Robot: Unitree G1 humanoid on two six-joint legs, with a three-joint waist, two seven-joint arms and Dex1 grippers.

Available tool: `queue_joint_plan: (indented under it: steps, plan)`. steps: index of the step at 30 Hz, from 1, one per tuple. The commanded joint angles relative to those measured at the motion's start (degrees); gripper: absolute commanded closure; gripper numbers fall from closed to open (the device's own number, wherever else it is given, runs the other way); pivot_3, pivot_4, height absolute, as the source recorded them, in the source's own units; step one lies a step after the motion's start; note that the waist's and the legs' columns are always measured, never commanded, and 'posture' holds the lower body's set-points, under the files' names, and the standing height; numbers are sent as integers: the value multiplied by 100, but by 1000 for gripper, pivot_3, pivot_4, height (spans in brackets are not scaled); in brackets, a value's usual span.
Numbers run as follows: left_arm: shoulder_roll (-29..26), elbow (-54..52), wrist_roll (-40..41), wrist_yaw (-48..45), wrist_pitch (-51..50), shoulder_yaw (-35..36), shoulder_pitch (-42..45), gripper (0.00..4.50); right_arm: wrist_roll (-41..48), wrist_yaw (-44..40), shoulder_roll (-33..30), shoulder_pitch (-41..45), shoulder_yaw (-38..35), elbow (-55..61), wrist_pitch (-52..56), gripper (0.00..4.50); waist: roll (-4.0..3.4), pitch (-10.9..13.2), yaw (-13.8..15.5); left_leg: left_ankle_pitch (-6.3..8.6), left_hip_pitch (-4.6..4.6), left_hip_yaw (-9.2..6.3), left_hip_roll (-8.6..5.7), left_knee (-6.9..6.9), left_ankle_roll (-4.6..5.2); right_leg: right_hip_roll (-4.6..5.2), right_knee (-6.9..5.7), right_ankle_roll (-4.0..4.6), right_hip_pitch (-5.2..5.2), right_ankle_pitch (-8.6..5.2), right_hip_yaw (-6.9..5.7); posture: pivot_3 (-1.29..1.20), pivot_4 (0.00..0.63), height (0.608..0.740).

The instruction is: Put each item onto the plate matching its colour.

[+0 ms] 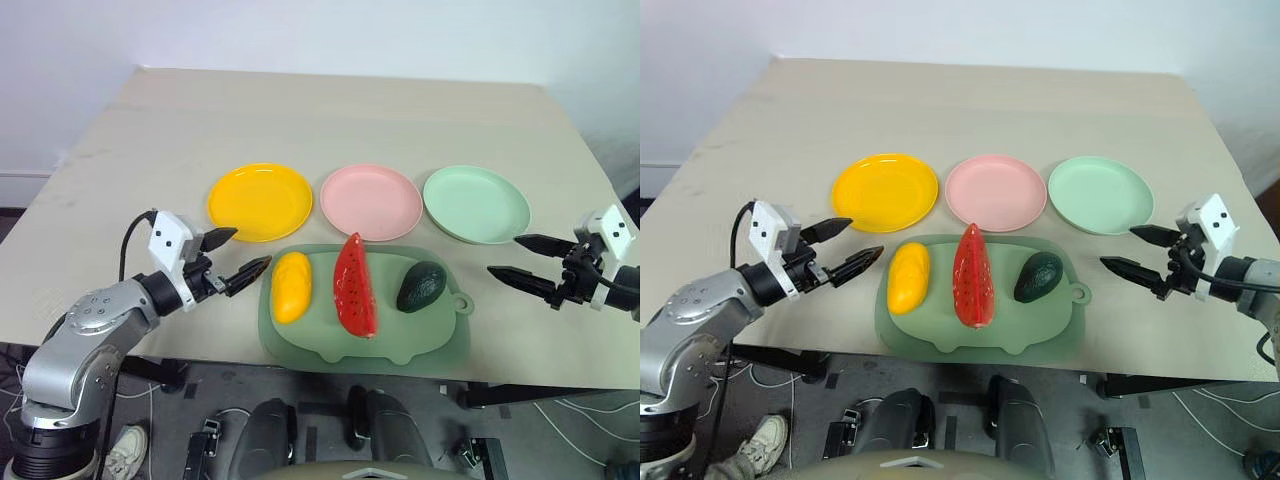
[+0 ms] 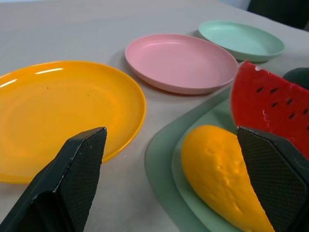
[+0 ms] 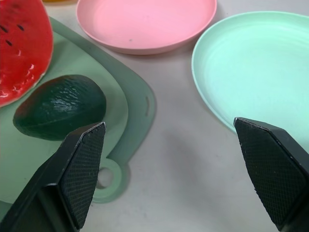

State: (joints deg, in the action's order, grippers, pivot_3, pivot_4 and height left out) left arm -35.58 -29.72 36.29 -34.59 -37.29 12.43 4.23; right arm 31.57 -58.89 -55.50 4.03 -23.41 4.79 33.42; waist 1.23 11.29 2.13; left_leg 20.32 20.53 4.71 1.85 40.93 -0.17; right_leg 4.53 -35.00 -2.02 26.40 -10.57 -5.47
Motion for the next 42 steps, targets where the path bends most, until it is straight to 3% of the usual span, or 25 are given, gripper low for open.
queue_joint_plan:
  steps: [1, 9, 22, 28, 35, 42]
  plan:
    - [107, -322, 49, 108, 136, 79, -136, 13, -20, -35, -235, 386, -27, -64, -21, 0, -1, 0, -11, 0, 0, 0, 0, 0, 0, 1, 0, 0, 0, 0, 0, 0, 150, 740]
    - [392, -511, -37, 316, 240, -40, -350, 13, -98, -203, -428, 800, 182, -262, 53, 0, -1, 1, 7, 0, 2, 0, 0, 0, 0, 2, 1, 2, 0, -1, 2, 0, 150, 740]
    - [432, -94, -184, 180, 501, -220, -117, 13, 127, -220, -543, 413, -158, 600, 418, 0, -1, 1, 6, 1, 1, 0, 0, 0, 1, 1, 1, 0, 0, -1, 3, 0, 150, 740]
    - [240, 114, -183, -4, 513, -97, -47, 13, -108, -566, -756, 139, 2, 1128, -45, 0, -1, 1, 5, 1, 1, 1, 1, 0, 1, 1, 1, -1, 1, -2, 2, 0, 150, 740]
    - [-121, 248, -57, -221, 426, 148, 70, 13, -647, -1257, -1245, 907, 1018, 985, -964, 0, -2, 2, -10, 1, 0, 2, 2, -2, 1, -1, 2, 0, 5, -5, 2, 0, 150, 740]
    - [-221, -206, 154, -36, 104, 352, -115, 13, -1949, -2169, -901, 2258, 2642, 107, -3446, 0, -3, 4, -21, 1, 2, 4, 2, -5, 1, 1, 4, 0, 7, -3, 3, 0, 150, 740]
